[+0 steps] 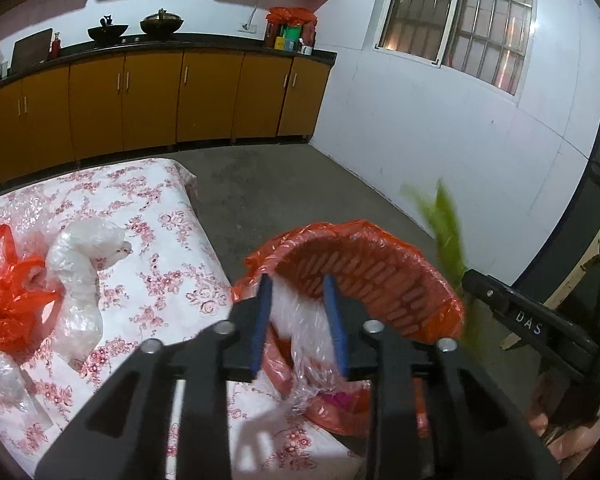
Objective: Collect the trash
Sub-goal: 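Release the green bag and bubble wrap into the orange basket, then grasp the clear plastic bag with the right gripper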
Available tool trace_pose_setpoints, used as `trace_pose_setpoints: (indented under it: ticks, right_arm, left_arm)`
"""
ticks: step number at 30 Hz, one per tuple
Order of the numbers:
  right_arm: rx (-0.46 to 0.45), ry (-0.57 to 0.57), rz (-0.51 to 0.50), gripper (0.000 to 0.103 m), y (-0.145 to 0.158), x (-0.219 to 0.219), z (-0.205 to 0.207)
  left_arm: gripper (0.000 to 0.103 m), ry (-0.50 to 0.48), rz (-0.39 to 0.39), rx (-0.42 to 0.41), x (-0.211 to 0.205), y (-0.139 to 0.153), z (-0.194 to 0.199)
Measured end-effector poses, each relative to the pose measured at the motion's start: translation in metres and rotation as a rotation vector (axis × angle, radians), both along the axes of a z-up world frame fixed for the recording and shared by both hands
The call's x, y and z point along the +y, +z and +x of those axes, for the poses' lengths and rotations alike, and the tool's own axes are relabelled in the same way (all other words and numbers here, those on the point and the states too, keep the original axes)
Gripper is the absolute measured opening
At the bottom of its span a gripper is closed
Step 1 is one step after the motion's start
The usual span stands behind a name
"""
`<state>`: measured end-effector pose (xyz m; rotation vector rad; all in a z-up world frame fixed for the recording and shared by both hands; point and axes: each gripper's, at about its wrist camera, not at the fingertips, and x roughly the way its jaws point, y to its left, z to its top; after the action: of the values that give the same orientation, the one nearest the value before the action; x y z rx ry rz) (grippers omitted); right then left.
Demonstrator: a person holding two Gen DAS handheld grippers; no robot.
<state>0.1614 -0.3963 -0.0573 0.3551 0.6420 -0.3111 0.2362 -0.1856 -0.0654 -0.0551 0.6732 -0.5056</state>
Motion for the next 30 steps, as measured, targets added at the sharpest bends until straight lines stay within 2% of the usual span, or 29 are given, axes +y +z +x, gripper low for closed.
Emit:
trace_pose_setpoints:
  ticks: [4, 12, 16, 23, 27, 30]
  right_arm:
    - [0.004, -0.004, -0.003, 0.044, -0.004, -0.001, -0.004]
    - [0.007, -0.005, -0.027, 0.044, 0.0, 0.002, -0.008]
    - [-0.003, 0.032, -0.067, 0.044, 0.007, 0.021, -0.005]
    - [-0.036, 0.183, -0.102, 0.044, 0.021, 0.075, 0.005]
    - [-0.044, 0.304, -0.103, 0.044, 0.024, 0.12, 0.014]
    - [-0.041, 0.406, -0.097, 0.044, 0.021, 0.161, 0.023]
  left_arm:
    - [0.037, 0.024, -0.003, 0.01, 0.009, -0.001, 0.005]
    - [0.051, 0.096, 0.009, -0.028, 0.039, 0.006, 0.002]
    - [0.056, 0.135, 0.035, -0.068, 0.061, 0.011, -0.008]
    - [0.065, 0.25, 0.051, -0.117, 0.119, 0.024, -0.023]
    - [0.073, 0.363, 0.11, -0.165, 0.17, 0.027, -0.037]
    - [0.075, 0.444, 0.156, -0.172, 0.208, 0.026, -0.044]
